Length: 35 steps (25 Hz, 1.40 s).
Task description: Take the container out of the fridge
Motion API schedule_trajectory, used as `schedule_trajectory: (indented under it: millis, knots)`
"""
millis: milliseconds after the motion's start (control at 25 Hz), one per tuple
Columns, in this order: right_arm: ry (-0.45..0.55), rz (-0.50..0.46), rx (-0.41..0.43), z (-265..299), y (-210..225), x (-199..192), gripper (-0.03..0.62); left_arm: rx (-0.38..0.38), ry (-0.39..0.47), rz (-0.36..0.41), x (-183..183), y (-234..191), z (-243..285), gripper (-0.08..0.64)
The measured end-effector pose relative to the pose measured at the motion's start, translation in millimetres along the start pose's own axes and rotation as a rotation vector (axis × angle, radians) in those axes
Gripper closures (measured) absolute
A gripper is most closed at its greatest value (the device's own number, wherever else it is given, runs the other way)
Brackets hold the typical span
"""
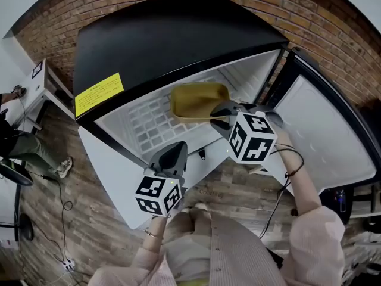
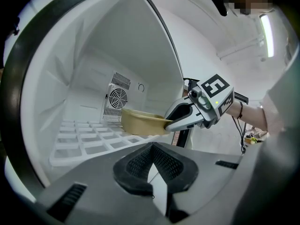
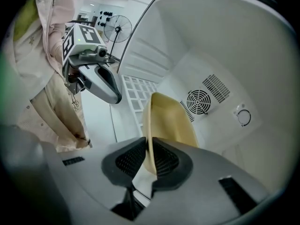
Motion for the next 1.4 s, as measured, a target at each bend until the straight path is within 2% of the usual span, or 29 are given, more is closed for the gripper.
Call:
schedule_trajectory:
  millis: [760,1400]
  knots:
    - [0.025,0.019,-0.100,-18.6,-10.2,4.1,0.575,-0.043,-0.009,0.015,-0.3,5.9,-10.7,0.566]
    - [0.010,0.174,-0.209,-44.4,-50.5,-1.9,0.577,-0.142,-0.014,0.056,-5.4,11.8,-22.1,0.566]
Point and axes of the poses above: the fingertips, and each gripper's own axes: z forward along the fingers, y to its right, x out of its top, the point moved 3 cm from there along -z, backward along the fingers, and after that the axes turned 4 degrees about -x, right-handed, at the moved point
